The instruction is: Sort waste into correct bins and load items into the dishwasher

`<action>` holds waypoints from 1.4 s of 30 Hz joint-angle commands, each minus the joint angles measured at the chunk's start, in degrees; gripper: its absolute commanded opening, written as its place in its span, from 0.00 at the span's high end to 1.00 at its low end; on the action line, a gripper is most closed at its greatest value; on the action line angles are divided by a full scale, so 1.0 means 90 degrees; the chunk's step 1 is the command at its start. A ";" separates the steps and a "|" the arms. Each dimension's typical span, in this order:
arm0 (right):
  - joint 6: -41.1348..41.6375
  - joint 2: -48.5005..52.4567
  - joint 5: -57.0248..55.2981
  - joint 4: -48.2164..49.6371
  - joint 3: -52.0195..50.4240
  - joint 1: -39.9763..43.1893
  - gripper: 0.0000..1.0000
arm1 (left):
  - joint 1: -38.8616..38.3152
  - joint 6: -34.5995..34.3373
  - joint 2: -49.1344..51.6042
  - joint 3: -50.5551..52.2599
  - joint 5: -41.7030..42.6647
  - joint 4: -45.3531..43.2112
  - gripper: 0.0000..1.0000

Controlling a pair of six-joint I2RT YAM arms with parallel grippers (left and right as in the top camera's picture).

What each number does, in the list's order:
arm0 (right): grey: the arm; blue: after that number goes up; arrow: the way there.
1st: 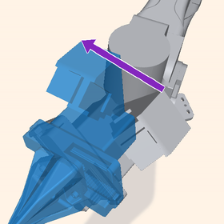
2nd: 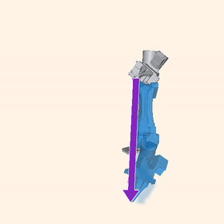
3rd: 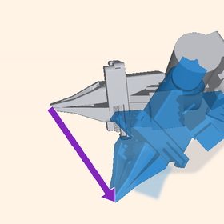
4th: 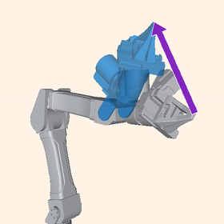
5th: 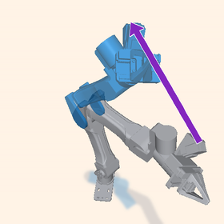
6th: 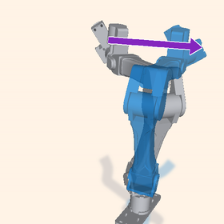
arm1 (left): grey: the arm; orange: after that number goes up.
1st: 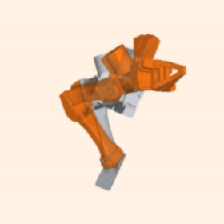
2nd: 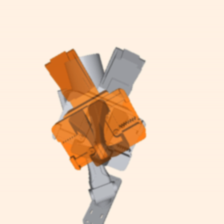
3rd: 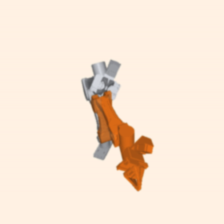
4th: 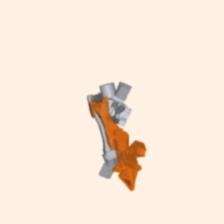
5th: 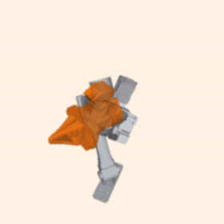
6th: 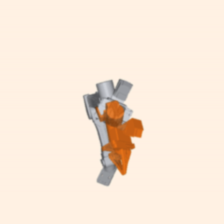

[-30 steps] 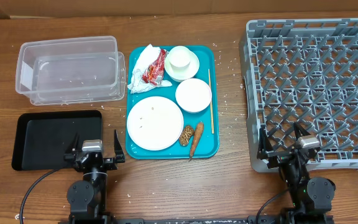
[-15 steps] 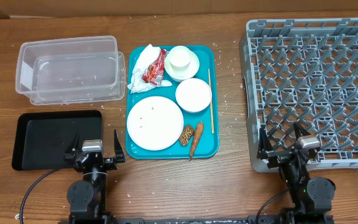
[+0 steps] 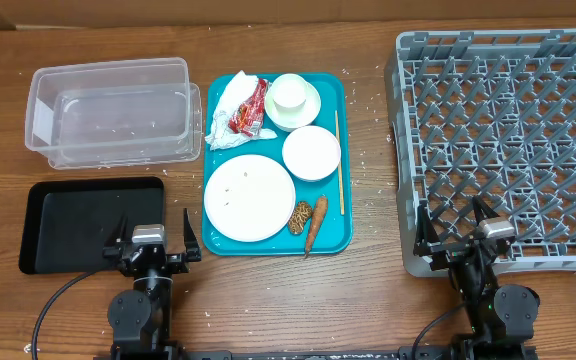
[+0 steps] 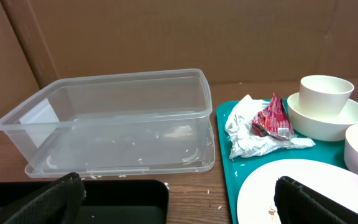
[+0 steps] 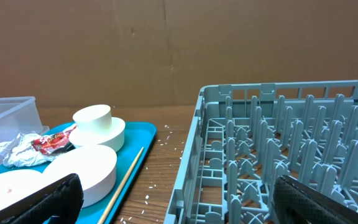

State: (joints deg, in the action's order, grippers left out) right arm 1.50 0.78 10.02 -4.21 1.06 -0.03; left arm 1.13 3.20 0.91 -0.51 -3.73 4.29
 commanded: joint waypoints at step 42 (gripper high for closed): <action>0.0019 -0.0066 -0.0061 0.0027 -0.0066 0.0017 0.00 | -0.0440 -0.1117 0.7155 -0.7388 0.5433 0.5379 0.00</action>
State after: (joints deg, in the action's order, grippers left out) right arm 1.48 0.73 10.00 -4.19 1.06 -0.03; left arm -0.49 -11.29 60.58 -63.40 44.75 50.70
